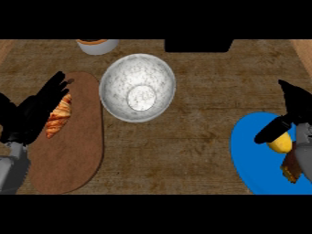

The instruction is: Pick the lemon from the plate and place it in the bowl

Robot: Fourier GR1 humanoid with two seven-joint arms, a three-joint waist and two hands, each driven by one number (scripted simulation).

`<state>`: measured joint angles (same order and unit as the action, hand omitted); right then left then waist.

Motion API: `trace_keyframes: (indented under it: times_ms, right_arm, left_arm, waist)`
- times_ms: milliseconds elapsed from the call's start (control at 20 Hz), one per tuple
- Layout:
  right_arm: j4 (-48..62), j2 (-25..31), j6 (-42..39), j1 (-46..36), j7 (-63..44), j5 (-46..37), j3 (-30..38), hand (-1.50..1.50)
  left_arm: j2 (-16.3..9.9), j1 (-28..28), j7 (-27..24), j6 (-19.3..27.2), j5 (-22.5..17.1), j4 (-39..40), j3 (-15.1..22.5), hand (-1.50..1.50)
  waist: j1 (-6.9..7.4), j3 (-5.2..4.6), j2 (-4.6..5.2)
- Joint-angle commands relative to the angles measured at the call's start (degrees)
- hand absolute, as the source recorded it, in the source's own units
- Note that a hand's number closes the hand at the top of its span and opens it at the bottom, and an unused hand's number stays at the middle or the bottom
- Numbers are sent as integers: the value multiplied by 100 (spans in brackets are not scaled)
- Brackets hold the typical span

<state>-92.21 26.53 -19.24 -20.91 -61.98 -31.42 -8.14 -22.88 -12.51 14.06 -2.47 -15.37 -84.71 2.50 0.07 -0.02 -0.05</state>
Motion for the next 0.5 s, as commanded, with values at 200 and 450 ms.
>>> trace_keyframes:
  times_ms: [200,450]
  right_arm:
    - [271,-435,10,220,-567,-499,-32,-150]
    - [1072,-375,40,40,162,-585,283,-150]
  left_arm:
    - [159,193,112,105,232,-281,-44,0]
    - [95,23,-208,-263,239,250,-294,0]
  waist:
    - [13,2,-4]
    - [16,2,13]
